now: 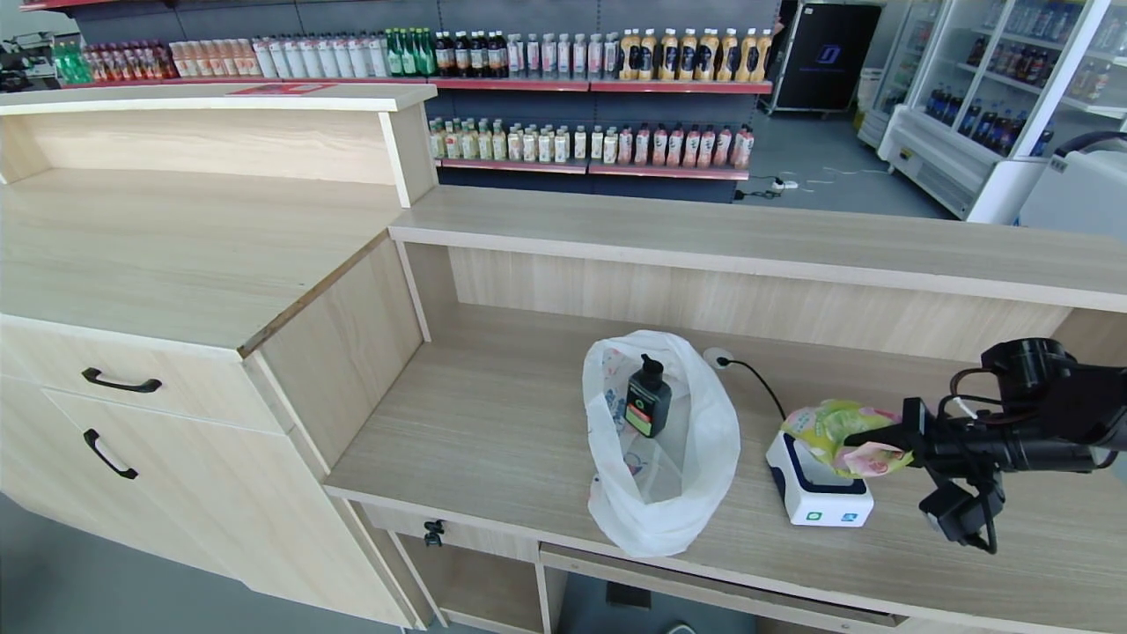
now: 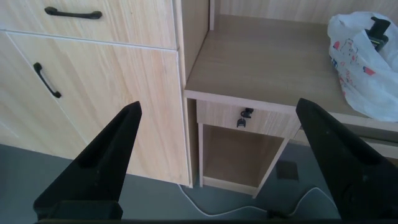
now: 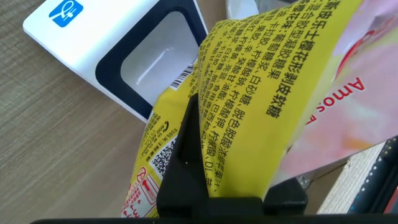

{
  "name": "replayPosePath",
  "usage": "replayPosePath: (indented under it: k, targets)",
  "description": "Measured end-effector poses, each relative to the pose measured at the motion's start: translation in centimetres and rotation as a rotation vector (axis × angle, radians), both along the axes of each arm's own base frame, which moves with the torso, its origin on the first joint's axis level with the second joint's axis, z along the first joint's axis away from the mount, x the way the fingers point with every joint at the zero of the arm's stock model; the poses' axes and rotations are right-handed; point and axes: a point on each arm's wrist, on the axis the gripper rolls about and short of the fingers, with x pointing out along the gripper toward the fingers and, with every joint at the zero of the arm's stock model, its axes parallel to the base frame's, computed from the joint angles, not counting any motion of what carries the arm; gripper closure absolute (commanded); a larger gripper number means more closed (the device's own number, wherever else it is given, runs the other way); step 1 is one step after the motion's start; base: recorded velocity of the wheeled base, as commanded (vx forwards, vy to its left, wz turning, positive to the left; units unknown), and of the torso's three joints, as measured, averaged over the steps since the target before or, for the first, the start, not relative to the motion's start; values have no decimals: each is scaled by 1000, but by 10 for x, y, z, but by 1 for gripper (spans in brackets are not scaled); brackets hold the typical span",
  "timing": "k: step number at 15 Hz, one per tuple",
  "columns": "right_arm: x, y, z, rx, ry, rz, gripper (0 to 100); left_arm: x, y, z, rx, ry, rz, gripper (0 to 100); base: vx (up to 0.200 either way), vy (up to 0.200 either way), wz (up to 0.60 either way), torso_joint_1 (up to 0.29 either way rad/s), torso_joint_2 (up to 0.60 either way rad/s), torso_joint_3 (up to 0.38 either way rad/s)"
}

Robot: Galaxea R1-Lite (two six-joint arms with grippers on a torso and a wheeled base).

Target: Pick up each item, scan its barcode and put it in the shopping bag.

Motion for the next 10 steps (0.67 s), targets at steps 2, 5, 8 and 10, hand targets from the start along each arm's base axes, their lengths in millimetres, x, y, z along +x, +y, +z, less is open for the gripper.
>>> replayPosePath:
  k: [2, 5, 8, 10]
  targets:
    - [0, 0, 0, 1, 0, 2, 100, 0, 0, 0, 0, 0, 0, 0, 0, 0, 0, 0, 0, 0]
    - [-4, 2, 10, 15, -10, -3, 100, 0, 0, 0, 0, 0, 0, 0, 0, 0, 0, 0, 0, 0]
    - [-22, 8, 47, 182, 69, -163, 100, 0, 0, 0, 0, 0, 0, 0, 0, 0, 0, 0, 0, 0]
    - [-38, 16, 79, 393, 175, -329, 100, 0, 0, 0, 0, 0, 0, 0, 0, 0, 0, 0, 0, 0]
